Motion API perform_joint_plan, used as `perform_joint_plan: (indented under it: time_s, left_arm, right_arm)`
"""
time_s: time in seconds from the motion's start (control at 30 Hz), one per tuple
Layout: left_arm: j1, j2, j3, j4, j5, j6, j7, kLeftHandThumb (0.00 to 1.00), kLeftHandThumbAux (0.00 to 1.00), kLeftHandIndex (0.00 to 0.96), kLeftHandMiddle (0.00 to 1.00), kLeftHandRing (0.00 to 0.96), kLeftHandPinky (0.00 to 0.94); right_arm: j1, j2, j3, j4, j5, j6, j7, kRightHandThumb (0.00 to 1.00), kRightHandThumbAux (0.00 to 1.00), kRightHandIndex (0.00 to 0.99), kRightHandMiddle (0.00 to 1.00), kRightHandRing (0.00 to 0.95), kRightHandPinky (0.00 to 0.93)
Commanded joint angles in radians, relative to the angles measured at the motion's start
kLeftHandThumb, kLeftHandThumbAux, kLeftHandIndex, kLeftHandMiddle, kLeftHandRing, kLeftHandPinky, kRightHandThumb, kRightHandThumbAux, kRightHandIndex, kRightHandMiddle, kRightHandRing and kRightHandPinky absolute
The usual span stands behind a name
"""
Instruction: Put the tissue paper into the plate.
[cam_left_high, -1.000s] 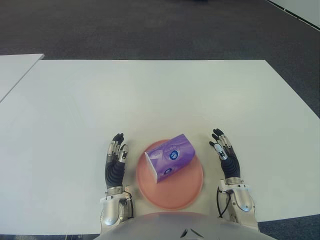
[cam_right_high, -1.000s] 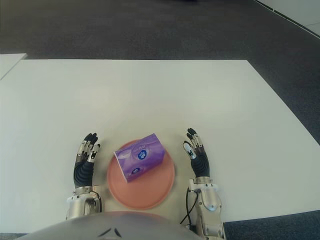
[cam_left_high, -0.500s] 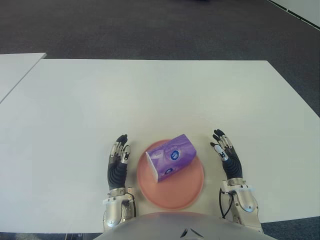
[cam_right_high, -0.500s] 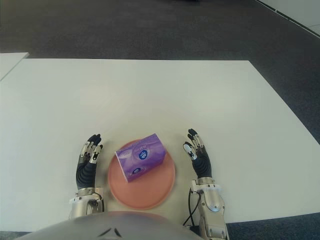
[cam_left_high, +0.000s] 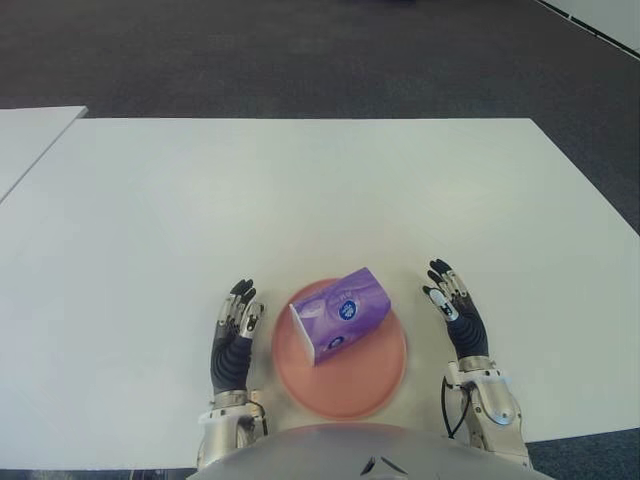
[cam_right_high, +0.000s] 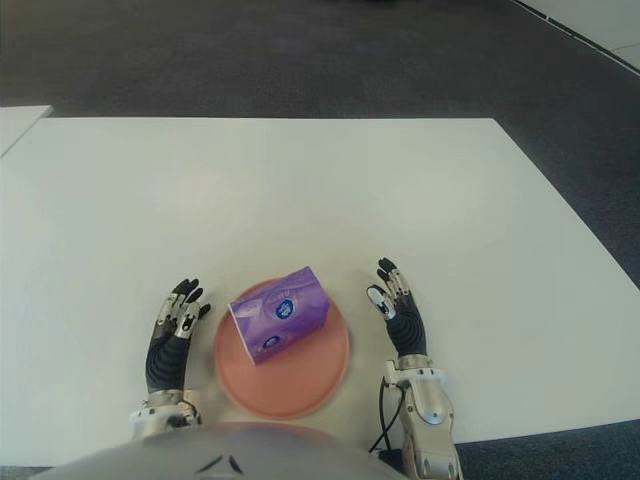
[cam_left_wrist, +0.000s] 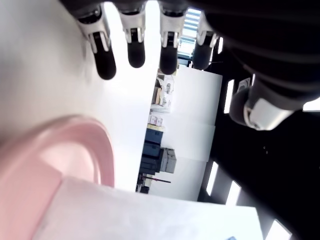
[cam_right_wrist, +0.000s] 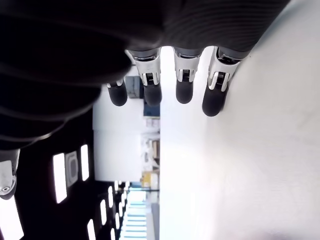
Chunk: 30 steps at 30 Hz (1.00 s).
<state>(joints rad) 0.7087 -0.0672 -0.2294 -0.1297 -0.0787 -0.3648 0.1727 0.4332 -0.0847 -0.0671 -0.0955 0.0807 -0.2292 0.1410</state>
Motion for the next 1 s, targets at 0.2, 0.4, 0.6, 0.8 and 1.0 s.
perform_joint_plan:
  time_s: [0.2,0.4,0.6,0.8,1.0]
  left_arm:
    - [0.046,-0.024,0.002,0.015,0.042,0.055,0.009,0.087,0.546,0.157,0.172,0.166,0.167]
    - [0.048,-0.027,0.011,0.02,0.04,0.034,0.002,0.105,0.554,0.152,0.166,0.158,0.134]
    - [0.051,-0.031,0.013,0.021,0.042,0.031,0.006,0.124,0.562,0.163,0.16,0.153,0.149]
    - [0.049,-0.029,0.021,0.036,0.032,-0.002,-0.004,0.164,0.571,0.204,0.181,0.176,0.17]
    - [0.051,-0.02,0.027,0.033,0.03,-0.016,-0.007,0.177,0.562,0.191,0.171,0.164,0.154]
  right_arm:
    - [0.029,0.011,0.0,0.012,0.017,0.005,0.004,0.085,0.424,0.017,0.015,0.0,0.0]
    - [0.044,0.015,0.006,0.0,0.011,0.005,0.001,0.082,0.416,0.015,0.02,0.0,0.0]
    - [0.056,0.03,0.001,-0.013,0.017,0.009,-0.013,0.085,0.407,0.014,0.017,0.0,0.001]
    - [0.067,0.039,-0.003,-0.019,0.022,0.011,-0.017,0.099,0.407,0.018,0.02,0.0,0.001]
    - [0.082,0.038,0.003,-0.029,0.012,0.01,-0.024,0.105,0.415,0.009,0.014,0.0,0.0]
